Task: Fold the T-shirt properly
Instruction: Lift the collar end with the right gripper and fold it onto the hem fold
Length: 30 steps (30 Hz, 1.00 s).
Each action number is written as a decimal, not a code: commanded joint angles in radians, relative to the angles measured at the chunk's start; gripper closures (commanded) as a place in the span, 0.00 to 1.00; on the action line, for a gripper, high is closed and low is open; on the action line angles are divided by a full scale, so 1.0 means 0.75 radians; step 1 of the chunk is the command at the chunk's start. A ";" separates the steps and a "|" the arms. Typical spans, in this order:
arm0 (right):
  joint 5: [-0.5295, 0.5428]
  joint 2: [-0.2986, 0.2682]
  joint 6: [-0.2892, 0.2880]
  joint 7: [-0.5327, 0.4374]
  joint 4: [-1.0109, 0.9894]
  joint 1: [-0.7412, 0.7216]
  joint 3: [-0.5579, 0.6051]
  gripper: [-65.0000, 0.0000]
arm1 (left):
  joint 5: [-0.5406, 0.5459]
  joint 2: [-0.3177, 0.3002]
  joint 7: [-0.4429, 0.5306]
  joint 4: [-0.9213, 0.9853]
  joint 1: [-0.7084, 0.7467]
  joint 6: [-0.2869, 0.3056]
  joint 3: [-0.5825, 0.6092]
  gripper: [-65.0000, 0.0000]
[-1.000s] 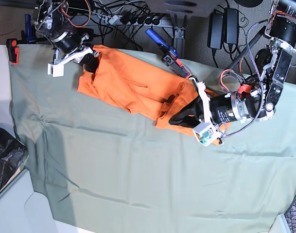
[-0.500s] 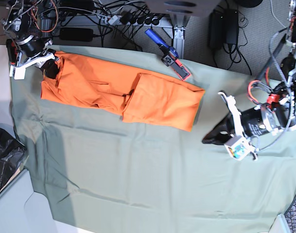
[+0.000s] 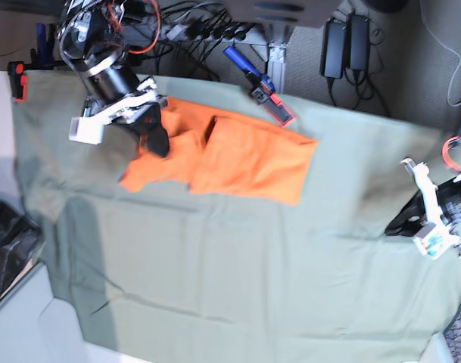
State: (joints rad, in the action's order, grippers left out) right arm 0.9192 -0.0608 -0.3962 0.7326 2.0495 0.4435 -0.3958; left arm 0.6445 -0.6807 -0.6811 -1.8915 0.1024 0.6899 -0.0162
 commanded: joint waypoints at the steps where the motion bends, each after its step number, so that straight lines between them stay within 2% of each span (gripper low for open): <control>1: 0.005 0.017 -0.175 -0.044 0.035 -0.001 0.038 1.00 | 0.020 -0.035 0.030 -0.022 -0.018 0.011 -0.015 1.00; 5: -0.101 0.094 -0.175 -0.075 0.036 -0.026 0.207 1.00 | 0.035 -0.073 0.029 -0.022 -0.018 0.011 -0.015 1.00; 8: -0.232 0.124 -0.176 -0.145 0.032 -0.061 0.314 1.00 | 0.038 -0.087 0.028 -0.022 -0.018 0.011 -0.015 1.00; 11: -0.357 0.130 -0.175 -0.171 0.021 -0.102 0.407 1.00 | 0.054 -0.090 0.024 -0.022 -0.018 0.011 -0.015 1.00; 14: -0.395 0.130 -0.175 -0.182 -0.011 -0.119 0.488 1.00 | 0.064 -0.090 0.024 -0.022 -0.018 0.011 -0.015 1.00; 21: -0.551 0.129 -0.175 -0.345 -0.178 -0.121 0.626 1.00 | 0.108 -0.090 0.023 -0.022 -0.018 0.011 -0.015 1.00; 22: -0.553 0.129 -0.176 -0.358 -0.204 -0.127 0.640 0.98 | 0.114 -0.090 0.023 -0.022 -0.018 0.011 -0.015 1.00; 24: -0.553 0.129 -0.175 -0.366 -0.254 -0.153 0.662 0.72 | 0.137 -0.090 0.024 -0.022 -0.018 0.011 -0.015 1.00; 26: -0.552 0.130 -0.175 -0.365 -0.288 -0.180 0.683 0.52 | 0.152 -0.089 0.023 -0.022 -0.018 0.011 -0.015 1.00; 27: -0.548 0.130 -0.175 -0.365 -0.295 -0.192 0.693 0.46 | 0.158 -0.089 0.023 -0.022 -0.018 0.011 -0.015 1.00; 30: -0.537 0.130 -0.175 -0.374 -0.298 -0.222 0.732 0.45 | 0.160 -0.090 0.016 -0.022 -0.018 0.011 -0.015 1.00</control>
State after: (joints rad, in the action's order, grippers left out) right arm 0.4999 0.0334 -0.3969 0.4763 1.8114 0.2836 0.1497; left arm 0.7498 -0.7292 -0.6849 -1.8919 0.1024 0.6899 -0.0162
